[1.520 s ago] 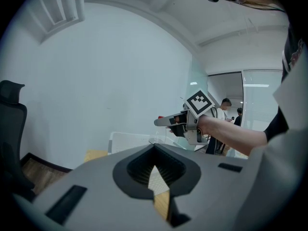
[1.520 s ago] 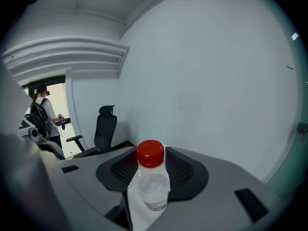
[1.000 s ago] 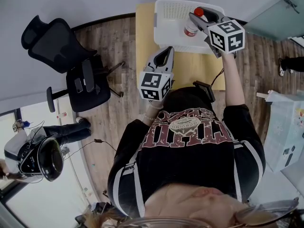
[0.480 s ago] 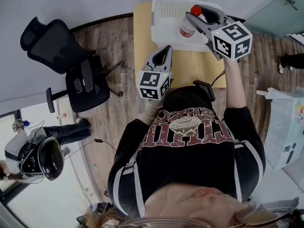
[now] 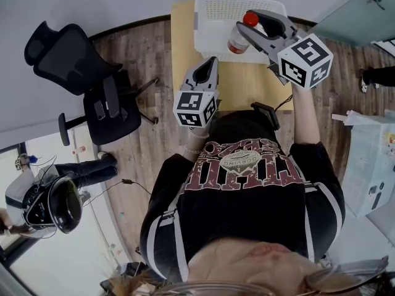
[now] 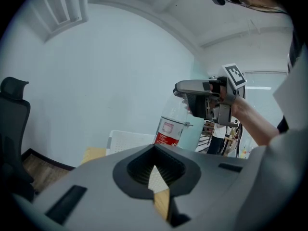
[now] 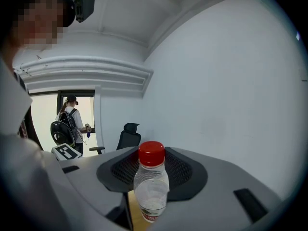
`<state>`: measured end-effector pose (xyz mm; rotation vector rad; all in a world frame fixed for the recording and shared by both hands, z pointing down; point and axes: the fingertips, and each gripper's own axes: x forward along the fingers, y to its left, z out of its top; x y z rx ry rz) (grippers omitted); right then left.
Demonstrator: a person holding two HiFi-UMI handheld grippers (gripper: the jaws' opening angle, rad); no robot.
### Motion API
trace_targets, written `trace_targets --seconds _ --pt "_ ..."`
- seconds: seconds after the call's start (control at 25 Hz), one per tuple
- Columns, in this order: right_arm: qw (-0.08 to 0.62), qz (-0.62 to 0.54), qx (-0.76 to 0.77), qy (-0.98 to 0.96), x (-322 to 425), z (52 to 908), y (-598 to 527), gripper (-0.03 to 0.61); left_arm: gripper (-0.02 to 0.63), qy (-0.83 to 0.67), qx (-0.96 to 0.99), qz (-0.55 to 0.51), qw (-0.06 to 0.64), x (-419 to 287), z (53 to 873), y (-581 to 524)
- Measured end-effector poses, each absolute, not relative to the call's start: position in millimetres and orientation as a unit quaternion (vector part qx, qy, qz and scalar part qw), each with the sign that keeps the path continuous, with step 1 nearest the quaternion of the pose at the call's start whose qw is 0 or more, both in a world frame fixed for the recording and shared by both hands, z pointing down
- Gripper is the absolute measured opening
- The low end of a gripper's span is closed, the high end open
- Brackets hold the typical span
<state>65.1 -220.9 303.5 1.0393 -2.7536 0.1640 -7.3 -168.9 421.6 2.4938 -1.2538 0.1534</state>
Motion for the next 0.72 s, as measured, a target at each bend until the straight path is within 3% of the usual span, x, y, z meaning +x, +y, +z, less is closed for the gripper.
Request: trace_targets --seconds 0.72 --pt "0.094 0.059 0.315 -0.943 53 309 -181 0.172 0.048 -0.438 0.879 0.055 0.180 -5 428 -161"
